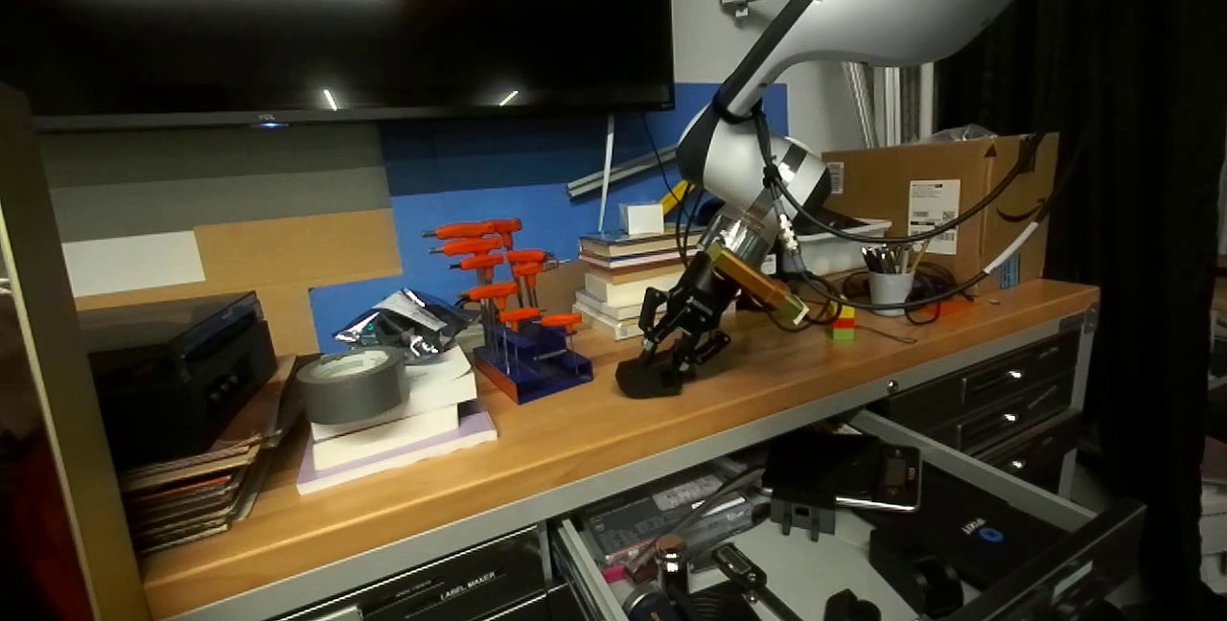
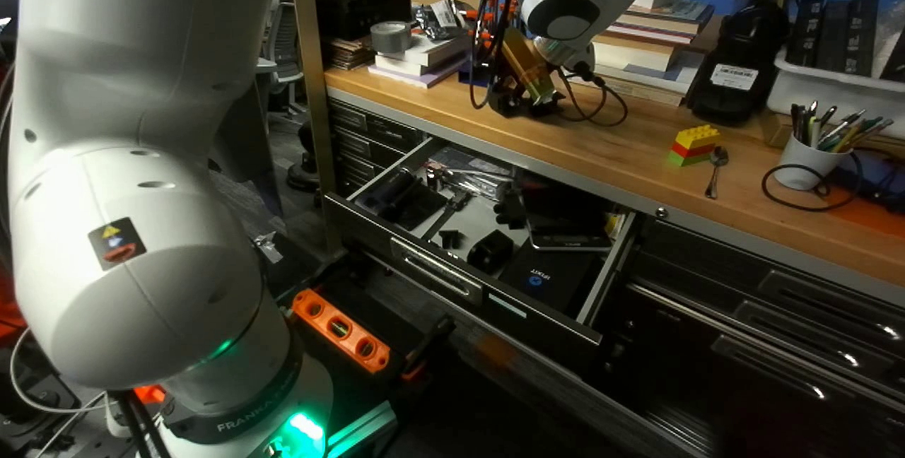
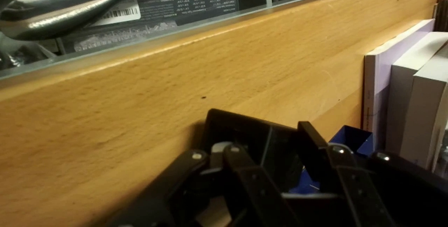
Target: Pick up the black objects from the counter and put them in the open drawer and close it
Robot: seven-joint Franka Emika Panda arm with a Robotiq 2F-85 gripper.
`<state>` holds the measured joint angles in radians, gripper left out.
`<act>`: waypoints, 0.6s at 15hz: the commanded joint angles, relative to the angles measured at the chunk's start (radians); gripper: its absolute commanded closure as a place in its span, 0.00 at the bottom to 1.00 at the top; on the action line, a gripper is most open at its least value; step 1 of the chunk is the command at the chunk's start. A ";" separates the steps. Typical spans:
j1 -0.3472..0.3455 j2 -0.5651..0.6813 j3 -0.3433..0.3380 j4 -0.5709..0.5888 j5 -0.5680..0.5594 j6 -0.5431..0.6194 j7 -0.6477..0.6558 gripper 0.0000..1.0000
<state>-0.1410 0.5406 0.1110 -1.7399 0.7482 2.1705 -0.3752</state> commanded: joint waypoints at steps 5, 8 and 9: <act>-0.042 -0.092 -0.034 -0.097 0.027 -0.061 -0.032 0.80; -0.093 -0.155 -0.083 -0.213 0.037 -0.101 -0.051 0.82; -0.105 -0.174 -0.105 -0.246 0.035 -0.119 -0.055 0.82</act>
<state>-0.2060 0.4469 0.0569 -1.8412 0.7713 2.0805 -0.3867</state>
